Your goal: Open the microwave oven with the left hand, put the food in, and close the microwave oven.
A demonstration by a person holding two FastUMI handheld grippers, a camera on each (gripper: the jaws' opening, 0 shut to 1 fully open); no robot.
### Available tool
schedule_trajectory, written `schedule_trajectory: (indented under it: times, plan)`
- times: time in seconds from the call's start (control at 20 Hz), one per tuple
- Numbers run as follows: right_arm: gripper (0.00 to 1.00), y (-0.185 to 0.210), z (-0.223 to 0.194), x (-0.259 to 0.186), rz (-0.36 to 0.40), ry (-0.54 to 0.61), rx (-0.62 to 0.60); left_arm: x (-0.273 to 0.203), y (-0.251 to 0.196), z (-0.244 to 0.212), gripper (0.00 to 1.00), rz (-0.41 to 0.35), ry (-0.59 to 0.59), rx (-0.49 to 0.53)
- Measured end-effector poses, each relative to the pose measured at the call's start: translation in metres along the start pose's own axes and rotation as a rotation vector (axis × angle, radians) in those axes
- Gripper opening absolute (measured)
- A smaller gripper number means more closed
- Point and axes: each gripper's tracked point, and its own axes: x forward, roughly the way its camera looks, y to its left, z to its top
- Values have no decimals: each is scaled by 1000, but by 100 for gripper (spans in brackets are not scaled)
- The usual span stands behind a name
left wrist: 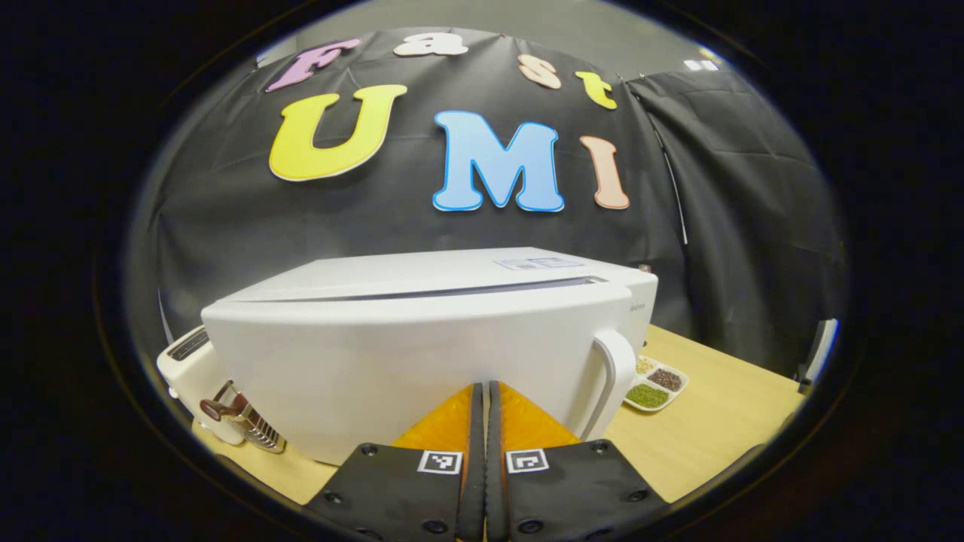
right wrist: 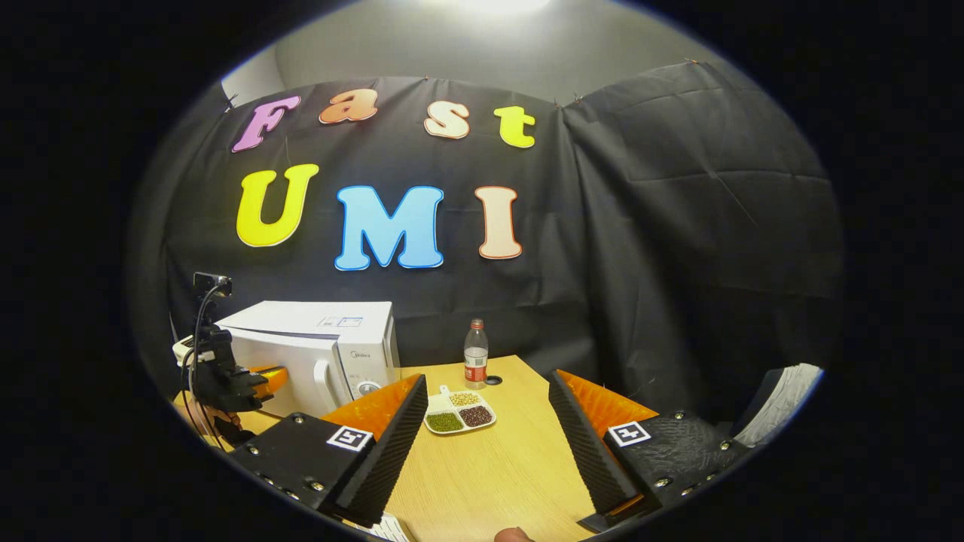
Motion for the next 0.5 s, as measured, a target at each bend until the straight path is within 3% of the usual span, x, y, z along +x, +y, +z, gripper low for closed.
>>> schedule_trajectory:
  times: [0.2, 0.25, 0.35, 0.4, 0.5]
  plan:
    - [98, -3, -1, 0, 9, -1, -9, 5, 1, 0, 11, 26, -7, -14]
    - [98, -2, -2, 1, 15, 5, -11, 7, -1, 2, 7, 30, -13, -11]
    - [98, -2, -2, 2, 28, 10, -15, 17, 3, 0, 11, 41, 20, -3]
    - [98, -1, -2, 3, 38, 12, -17, 15, -9, -1, 7, 15, 28, -48]
    - [98, 1, 1, 2, 61, 12, -17, 13, -5, 5, 7, 58, 26, -1]
